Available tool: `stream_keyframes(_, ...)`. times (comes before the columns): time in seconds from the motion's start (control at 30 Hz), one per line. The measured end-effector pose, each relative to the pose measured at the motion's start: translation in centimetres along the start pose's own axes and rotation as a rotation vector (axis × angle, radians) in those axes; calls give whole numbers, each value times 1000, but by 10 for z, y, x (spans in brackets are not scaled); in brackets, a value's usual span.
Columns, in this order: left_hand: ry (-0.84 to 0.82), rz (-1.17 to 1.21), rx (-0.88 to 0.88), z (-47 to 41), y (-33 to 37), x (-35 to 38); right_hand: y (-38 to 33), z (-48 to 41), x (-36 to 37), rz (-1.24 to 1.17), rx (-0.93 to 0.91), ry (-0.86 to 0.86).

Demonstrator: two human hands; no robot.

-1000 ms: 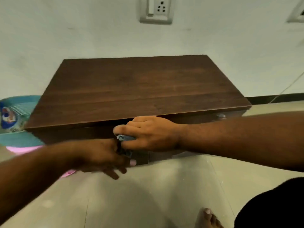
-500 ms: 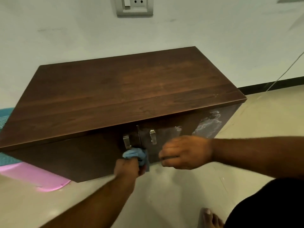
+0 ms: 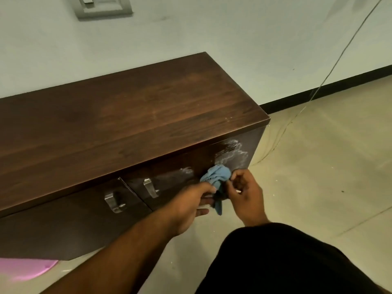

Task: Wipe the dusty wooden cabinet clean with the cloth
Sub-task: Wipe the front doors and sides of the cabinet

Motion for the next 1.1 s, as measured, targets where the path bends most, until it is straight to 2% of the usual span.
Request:
stream_keyframes(0.07, -114, -96, 96, 16, 11, 1, -32, -13, -29, -49, -188, 149)
stream_keyframes(0.13, -189, -328, 197, 35, 24, -5, -66, -26, -57, -109, -375, 283)
stream_keyframes(0.2, -221, -589, 314, 56, 38, -15, -98, -35, -69, 32, -579, 313)
stream_keyframes(0.3, -180, -783, 442, 88, 62, -40, -117, -32, -43, 281, -768, 145)
stream_keyframes(0.43, -58, -932, 542, 118, 87, -84, -97, -17, -4, 594, -971, -150)
stream_keyframes(0.53, 32, -917, 613, 133, 97, -107, -68, -9, 3, 773, -993, -346)
stream_keyframes(0.6, 153, -959, 701, 142, 105, -116, -59, -6, 2, 905, -976, -468)
stream_keyframes(0.67, 274, -1019, 810, 147, 114, -118, -72, -12, -7, 950, -1017, -506)
stream_keyframes(0.77, 353, -1051, 889, 145, 123, -117, -115, -27, -16, 953, -1139, -486)
stream_keyframes(0.83, 372, -1144, 863, 135, 128, -114, -137, -32, -14, 995, -1179, -570)
stream_keyframes(0.93, 348, -1283, 735, 118, 133, -110, -159, -31, -9, 1097, -1197, -743)
stream_keyframes(1.1, 308, -1295, 573, 102, 145, -107, -187, -25, 1, 1258, -1252, -960)
Point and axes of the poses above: each hand's wrist, its own z-axis away from the middle knuckle, its own x-axis out of the palm, y = z × x, the point moved 6 cm from there along -z, towards the middle knuckle, and after that the axes turned 8 degrees about -z, right-handed, at the moved point
